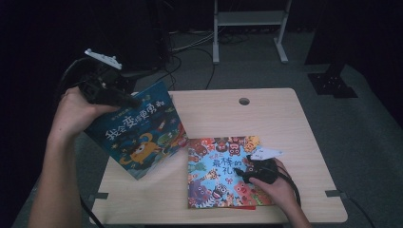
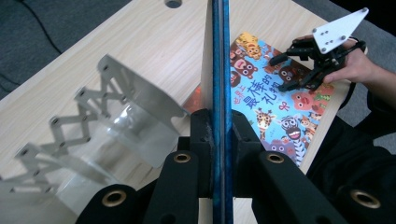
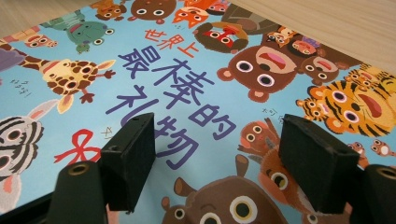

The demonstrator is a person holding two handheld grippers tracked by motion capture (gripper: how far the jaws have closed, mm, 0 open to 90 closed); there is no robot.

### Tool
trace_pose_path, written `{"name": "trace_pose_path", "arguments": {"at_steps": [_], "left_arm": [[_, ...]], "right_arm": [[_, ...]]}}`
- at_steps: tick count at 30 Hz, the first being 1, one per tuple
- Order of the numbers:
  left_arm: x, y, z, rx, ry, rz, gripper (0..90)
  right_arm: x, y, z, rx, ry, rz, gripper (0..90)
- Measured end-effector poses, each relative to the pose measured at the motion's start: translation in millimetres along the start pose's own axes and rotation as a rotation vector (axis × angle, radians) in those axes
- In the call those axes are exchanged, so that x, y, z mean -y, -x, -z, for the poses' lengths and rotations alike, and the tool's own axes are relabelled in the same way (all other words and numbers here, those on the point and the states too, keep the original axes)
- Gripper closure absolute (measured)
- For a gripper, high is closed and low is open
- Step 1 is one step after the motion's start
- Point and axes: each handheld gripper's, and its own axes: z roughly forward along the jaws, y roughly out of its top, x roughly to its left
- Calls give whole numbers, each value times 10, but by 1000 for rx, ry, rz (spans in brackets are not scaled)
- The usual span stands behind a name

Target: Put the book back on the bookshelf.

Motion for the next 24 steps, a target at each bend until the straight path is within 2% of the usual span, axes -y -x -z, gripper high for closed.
{"name": "trace_pose_path", "arguments": {"at_steps": [15, 24], "left_arm": [[444, -186, 346, -65, 6, 87, 825], [686, -297, 509, -130, -12, 144, 825]], "right_arm": [[-1, -3, 1, 0, -3, -3, 263], [-1, -1, -1, 0, 0, 1, 263]]}}
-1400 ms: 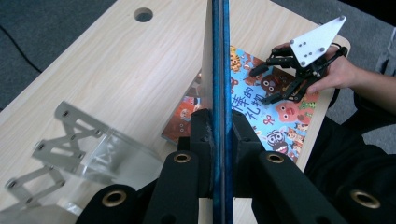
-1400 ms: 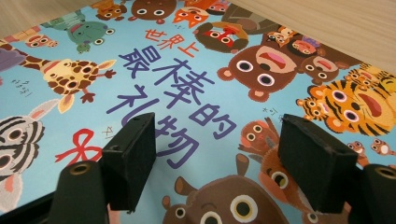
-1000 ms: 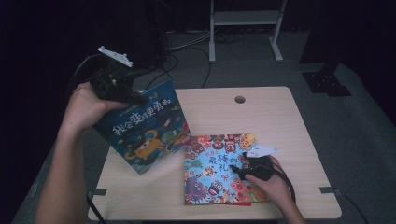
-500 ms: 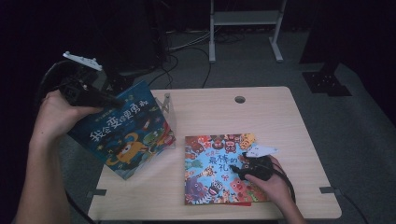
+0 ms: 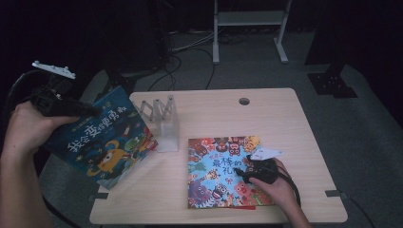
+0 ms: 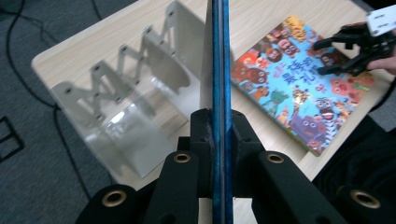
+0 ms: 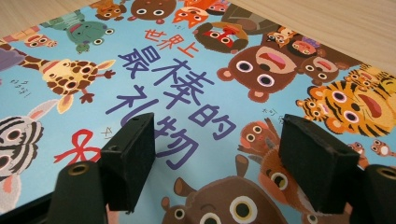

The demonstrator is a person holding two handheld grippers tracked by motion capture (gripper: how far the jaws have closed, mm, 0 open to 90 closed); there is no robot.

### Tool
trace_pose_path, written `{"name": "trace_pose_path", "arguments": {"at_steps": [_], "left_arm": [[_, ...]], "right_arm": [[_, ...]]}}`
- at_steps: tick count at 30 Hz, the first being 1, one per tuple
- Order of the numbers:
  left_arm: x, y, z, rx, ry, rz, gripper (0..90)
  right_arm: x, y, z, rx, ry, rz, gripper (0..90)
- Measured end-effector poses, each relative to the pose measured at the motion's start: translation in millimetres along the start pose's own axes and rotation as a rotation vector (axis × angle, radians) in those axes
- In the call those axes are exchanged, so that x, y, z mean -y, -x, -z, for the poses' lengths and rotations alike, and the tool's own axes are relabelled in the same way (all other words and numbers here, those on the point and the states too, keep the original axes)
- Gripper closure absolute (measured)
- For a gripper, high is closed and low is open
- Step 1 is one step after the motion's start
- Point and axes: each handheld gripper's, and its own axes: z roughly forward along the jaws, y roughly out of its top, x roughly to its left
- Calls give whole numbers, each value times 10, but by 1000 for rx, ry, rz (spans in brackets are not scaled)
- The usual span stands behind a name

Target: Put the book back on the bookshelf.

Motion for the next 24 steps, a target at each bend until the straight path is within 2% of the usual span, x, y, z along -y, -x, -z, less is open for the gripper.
{"name": "trace_pose_path", "arguments": {"at_steps": [6, 11, 18, 24], "left_arm": [[115, -122, 70, -30, -10, 46, 826], [148, -208, 66, -66, -34, 87, 826], [155, -364, -3, -93, -54, 147, 826], [108, -496, -106, -147, -59, 214, 826]], "right_arm": [[-1, 0, 1, 1, -1, 0, 263], [-1, -1, 1, 1, -1, 0, 263], [-2, 0, 1, 1, 0, 1, 263], [-1, -3, 3, 1, -4, -3, 263]]}}
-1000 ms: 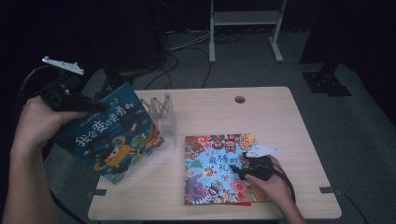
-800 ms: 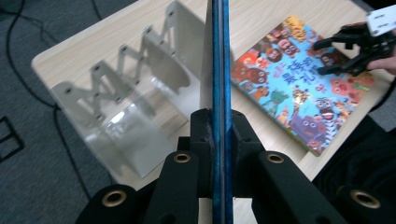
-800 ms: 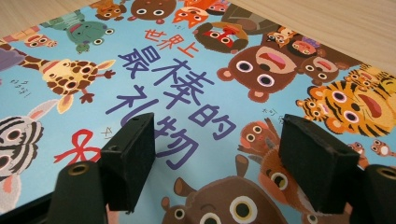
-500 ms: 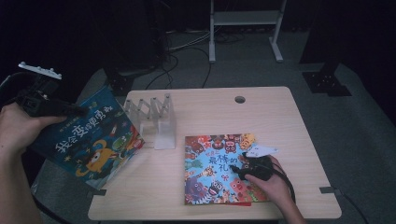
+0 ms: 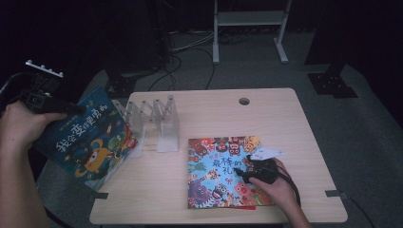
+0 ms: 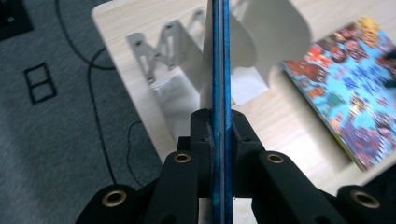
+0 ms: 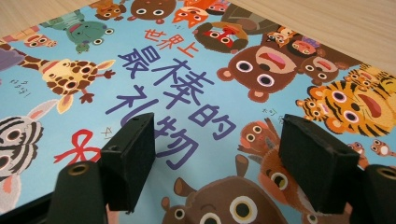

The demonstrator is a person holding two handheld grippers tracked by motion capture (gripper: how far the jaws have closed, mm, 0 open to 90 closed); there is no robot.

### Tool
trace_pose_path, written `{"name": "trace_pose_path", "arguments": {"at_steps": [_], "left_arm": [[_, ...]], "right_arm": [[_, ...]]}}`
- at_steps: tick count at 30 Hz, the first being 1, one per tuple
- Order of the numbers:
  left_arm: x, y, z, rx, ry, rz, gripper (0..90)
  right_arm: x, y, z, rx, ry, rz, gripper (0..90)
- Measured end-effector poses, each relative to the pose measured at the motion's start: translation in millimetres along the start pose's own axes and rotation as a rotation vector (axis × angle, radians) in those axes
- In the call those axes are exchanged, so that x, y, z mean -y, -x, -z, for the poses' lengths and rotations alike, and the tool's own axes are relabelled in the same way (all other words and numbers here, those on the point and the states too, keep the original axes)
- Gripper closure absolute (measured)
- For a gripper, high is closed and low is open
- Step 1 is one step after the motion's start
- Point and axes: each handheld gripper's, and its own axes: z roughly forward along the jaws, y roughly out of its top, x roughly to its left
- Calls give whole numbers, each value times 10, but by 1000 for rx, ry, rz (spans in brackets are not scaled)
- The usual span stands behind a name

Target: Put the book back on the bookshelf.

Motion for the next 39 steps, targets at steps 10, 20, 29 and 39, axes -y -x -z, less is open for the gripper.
{"name": "trace_pose_path", "arguments": {"at_steps": [10, 20, 29, 39], "left_arm": [[-270, -82, -242, -45, -39, 39, 826], [-504, -155, -450, -76, -63, 89, 826], [-623, -230, -533, -86, -52, 125, 827], [-626, -262, -540, -112, -53, 149, 822]], "right_arm": [[1, -5, 4, 3, -1, 0, 264], [3, -13, 8, 4, -1, -6, 264], [2, -11, 9, 4, -1, -4, 263], [5, -10, 8, 5, 1, 0, 263]]}}
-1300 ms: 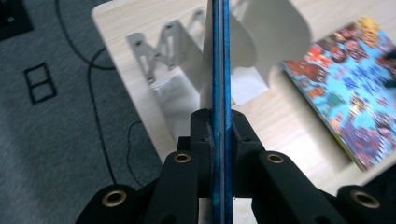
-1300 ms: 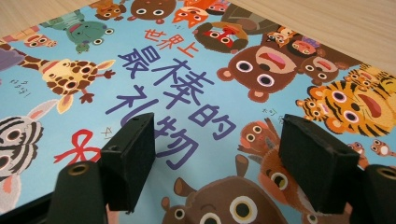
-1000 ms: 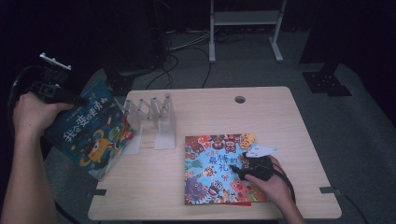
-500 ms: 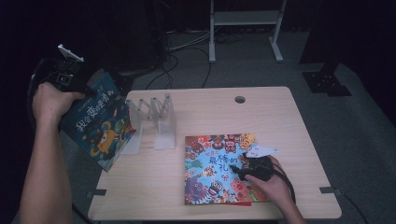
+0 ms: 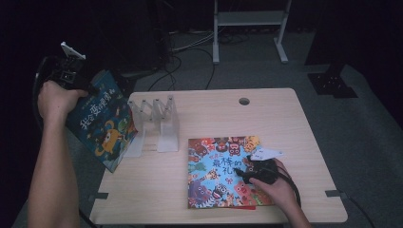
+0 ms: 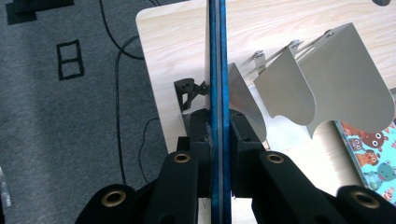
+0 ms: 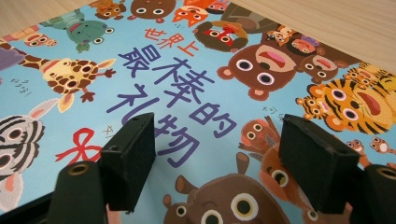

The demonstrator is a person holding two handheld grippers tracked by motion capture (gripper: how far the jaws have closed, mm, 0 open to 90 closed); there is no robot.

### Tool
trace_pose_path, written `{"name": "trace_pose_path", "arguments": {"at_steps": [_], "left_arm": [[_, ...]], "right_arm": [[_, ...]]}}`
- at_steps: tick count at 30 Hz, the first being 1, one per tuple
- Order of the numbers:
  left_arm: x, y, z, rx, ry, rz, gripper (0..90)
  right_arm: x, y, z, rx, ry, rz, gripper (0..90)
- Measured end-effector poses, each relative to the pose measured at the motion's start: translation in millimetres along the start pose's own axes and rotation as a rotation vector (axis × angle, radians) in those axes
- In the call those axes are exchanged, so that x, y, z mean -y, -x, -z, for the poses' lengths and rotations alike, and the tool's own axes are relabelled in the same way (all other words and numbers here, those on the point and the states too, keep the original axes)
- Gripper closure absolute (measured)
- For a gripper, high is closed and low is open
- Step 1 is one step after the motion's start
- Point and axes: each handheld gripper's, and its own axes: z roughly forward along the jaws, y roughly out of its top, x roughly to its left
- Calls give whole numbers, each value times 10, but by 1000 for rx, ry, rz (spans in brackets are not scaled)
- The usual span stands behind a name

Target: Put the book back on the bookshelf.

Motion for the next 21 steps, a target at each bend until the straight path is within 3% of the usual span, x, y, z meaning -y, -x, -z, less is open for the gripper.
{"name": "trace_pose_path", "arguments": {"at_steps": [5, 12, 17, 21], "left_arm": [[32, -11, 25, -21, -4, -8, 815], [45, -28, 40, -26, -11, 10, 815], [50, 7, 25, -47, 2, -15, 794], [82, -24, 38, -30, 21, -11, 781]], "right_arm": [[2, -2, 2, 0, 1, -1, 263], [1, -4, 3, 0, -1, -4, 263], [-2, -5, 3, 1, -3, -5, 262], [-1, -6, 3, 1, -2, -4, 262]]}}
